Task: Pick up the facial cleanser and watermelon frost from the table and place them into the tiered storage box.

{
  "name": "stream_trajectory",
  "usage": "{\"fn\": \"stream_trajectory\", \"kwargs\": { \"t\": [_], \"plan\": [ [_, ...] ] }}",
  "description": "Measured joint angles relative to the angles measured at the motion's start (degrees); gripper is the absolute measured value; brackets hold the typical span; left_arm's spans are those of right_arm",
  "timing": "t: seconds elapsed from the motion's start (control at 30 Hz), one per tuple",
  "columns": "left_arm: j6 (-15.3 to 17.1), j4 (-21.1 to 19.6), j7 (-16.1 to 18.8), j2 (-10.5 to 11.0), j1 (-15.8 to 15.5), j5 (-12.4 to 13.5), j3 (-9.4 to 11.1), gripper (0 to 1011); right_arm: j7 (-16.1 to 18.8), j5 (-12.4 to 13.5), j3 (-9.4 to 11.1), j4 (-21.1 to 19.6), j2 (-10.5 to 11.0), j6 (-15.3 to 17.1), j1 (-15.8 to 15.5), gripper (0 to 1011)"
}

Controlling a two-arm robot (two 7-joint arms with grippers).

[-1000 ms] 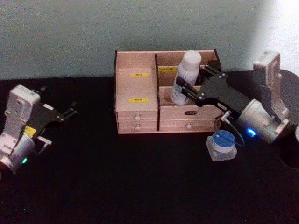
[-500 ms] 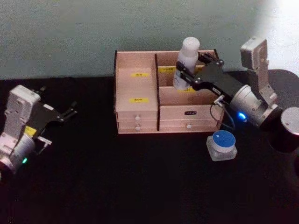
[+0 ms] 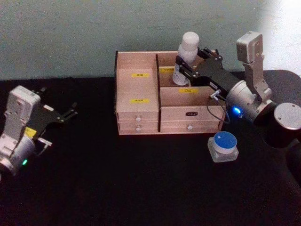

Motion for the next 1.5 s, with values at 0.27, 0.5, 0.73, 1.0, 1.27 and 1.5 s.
{"fn": "stream_trajectory", "kwargs": {
  "t": [0.27, 0.5, 0.73, 1.0, 1.27, 1.5],
  "plan": [
    [0.0, 0.0, 0.0, 0.0, 0.0, 0.0, 0.0, 1001, 0.3, -0.6, 0.2, 3.7, -1.4, -0.8, 2.0, 589],
    [0.0, 0.0, 0.0, 0.0, 0.0, 0.0, 0.0, 1001, 1.2, -0.9, 0.2, 6.7, -2.2, -1.0, 3.4, 589],
    [0.0, 0.0, 0.0, 0.0, 0.0, 0.0, 0.0, 1001, 1.6, -1.3, 0.0, 8.5, -2.6, -0.5, 4.0, 589],
    [0.0, 0.0, 0.0, 0.0, 0.0, 0.0, 0.0, 1001, 1.8, -1.8, -0.3, 10.2, -3.0, 0.8, 4.6, 589],
    [0.0, 0.0, 0.0, 0.0, 0.0, 0.0, 0.0, 1001, 1.7, -2.3, -0.6, 11.4, -3.3, 1.8, 5.0, 589],
    [0.0, 0.0, 0.0, 0.0, 0.0, 0.0, 0.0, 1001, 1.7, -2.4, -0.6, 11.5, -3.3, 1.9, 5.1, 589]
  ]
}}
